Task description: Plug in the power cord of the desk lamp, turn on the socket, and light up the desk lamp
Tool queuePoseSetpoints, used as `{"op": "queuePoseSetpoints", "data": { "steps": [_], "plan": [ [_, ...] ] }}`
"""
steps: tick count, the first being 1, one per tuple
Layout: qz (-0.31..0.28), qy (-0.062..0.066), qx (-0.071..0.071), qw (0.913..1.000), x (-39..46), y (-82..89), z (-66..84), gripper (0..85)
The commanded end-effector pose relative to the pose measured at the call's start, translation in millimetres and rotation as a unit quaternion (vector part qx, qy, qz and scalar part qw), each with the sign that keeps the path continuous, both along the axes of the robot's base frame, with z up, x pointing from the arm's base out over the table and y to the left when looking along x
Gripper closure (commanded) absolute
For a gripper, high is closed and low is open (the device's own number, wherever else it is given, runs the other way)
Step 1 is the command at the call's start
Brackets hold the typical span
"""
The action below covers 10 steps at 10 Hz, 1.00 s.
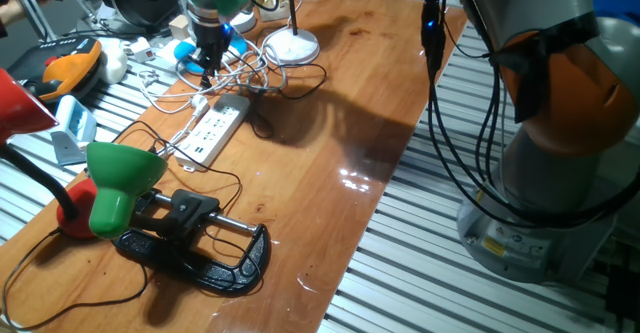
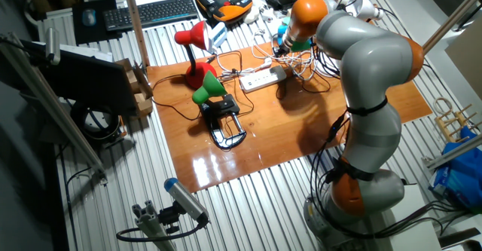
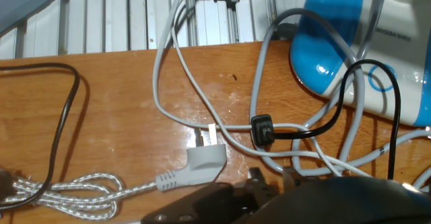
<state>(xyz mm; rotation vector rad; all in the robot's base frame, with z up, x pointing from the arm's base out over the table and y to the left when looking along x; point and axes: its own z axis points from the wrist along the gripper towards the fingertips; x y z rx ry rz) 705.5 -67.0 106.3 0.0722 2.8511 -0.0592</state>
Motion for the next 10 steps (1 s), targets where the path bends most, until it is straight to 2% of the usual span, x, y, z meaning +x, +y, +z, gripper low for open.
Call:
{"op": "queuePoseSetpoints", "data": {
  "steps": [1,3,4,6,8,10],
  "plan": [
    [0.001,-0.002,0.001,1.0,0.5,-0.1,-0.7,34.0],
    [0.001,-0.012,0.004,0.9999,2.3,-0.7,-5.3,34.0],
    [0.002,-0.013,0.006,0.9999,2.8,-1.0,-7.6,51.0],
    [0.003,-0.012,0.01,0.9999,4.4,-1.8,-11.0,51.0],
    [0.007,-0.018,0.006,0.9998,6.1,-2.3,-15.6,51.0],
    [0.015,-0.018,0.005,0.9997,7.7,-2.8,-16.1,51.0]
  ]
}}
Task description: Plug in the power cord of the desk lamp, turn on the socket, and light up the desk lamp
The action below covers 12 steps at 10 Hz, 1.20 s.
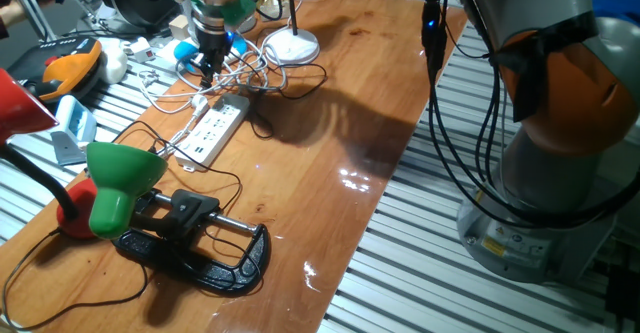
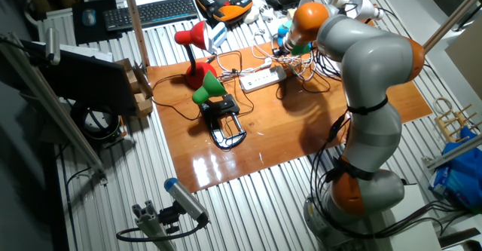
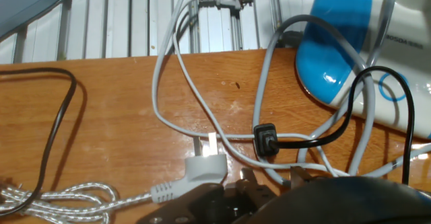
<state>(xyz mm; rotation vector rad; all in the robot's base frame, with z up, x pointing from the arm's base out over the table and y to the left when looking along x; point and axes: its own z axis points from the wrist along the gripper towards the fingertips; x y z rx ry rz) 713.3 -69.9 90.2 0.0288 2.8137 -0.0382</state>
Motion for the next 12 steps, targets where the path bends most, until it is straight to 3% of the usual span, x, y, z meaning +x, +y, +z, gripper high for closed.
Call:
{"op": "queuePoseSetpoints", "data": {
  "steps": [1,12],
  "plan": [
    [0.002,-0.002,-0.001,1.0,0.8,-0.1,0.3,51.0],
    [0.011,-0.011,-0.015,0.9998,10.7,-2.4,-10.7,51.0]
  ]
}}
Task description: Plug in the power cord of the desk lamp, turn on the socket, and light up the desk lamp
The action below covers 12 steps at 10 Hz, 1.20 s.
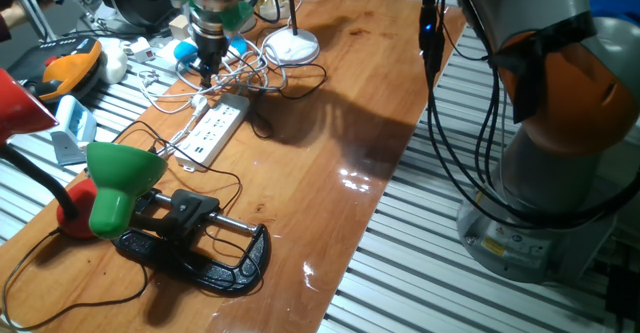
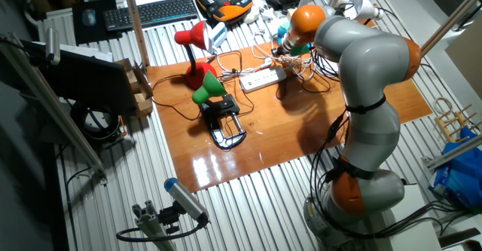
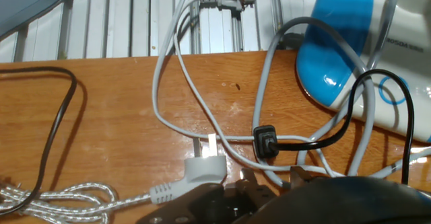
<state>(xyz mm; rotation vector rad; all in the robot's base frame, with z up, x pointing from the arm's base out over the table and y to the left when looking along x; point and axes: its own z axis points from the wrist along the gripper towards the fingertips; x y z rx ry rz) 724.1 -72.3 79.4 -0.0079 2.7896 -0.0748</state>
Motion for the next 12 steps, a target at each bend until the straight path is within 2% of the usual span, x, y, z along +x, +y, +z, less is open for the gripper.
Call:
{"op": "queuePoseSetpoints", "data": {
  "steps": [1,8,12],
  "plan": [
    [0.0,0.0,0.0,1.0,0.3,-0.3,-1.2,51.0],
    [0.002,-0.003,0.003,1.0,6.5,-0.2,-11.4,51.0],
    [0.004,-0.006,-0.004,1.0,8.0,-2.9,-13.6,51.0]
  ]
}}
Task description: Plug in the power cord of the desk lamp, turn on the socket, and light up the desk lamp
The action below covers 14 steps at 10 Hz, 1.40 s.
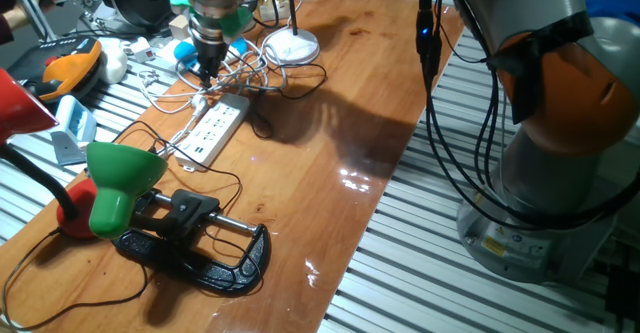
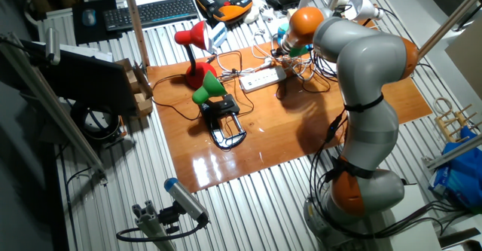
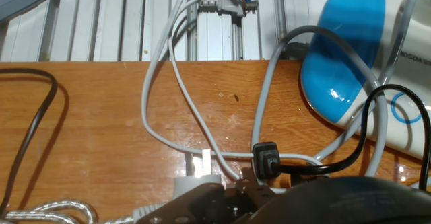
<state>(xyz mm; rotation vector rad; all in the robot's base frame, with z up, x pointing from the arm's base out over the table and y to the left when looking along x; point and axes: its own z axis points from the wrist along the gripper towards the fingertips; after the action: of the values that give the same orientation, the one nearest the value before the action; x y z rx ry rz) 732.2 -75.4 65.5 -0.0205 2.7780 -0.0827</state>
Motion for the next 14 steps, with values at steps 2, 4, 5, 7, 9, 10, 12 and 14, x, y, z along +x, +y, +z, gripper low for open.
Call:
{"op": "queuePoseSetpoints", "data": {
  "steps": [2,4,5,7,9,10,12,14],
  "plan": [
    [0.001,-0.001,0.001,1.0,0.5,-1.2,-2.2,51.0],
    [0.001,-0.001,0.001,1.0,1.4,-2.2,-3.2,51.0],
    [0.002,-0.003,0.001,1.0,1.7,-2.5,-3.4,51.0],
    [0.002,-0.004,0.002,1.0,2.1,-2.2,-3.5,51.0],
    [0.002,-0.005,0.003,1.0,2.2,-1.9,-4.0,51.0],
    [0.002,-0.006,0.003,1.0,2.5,-1.6,-4.0,51.0],
    [0.002,-0.007,0.004,1.0,3.1,-1.5,-4.9,51.0],
    [0.003,-0.007,0.007,1.0,3.1,-1.5,-7.4,51.0]
  ]
}}
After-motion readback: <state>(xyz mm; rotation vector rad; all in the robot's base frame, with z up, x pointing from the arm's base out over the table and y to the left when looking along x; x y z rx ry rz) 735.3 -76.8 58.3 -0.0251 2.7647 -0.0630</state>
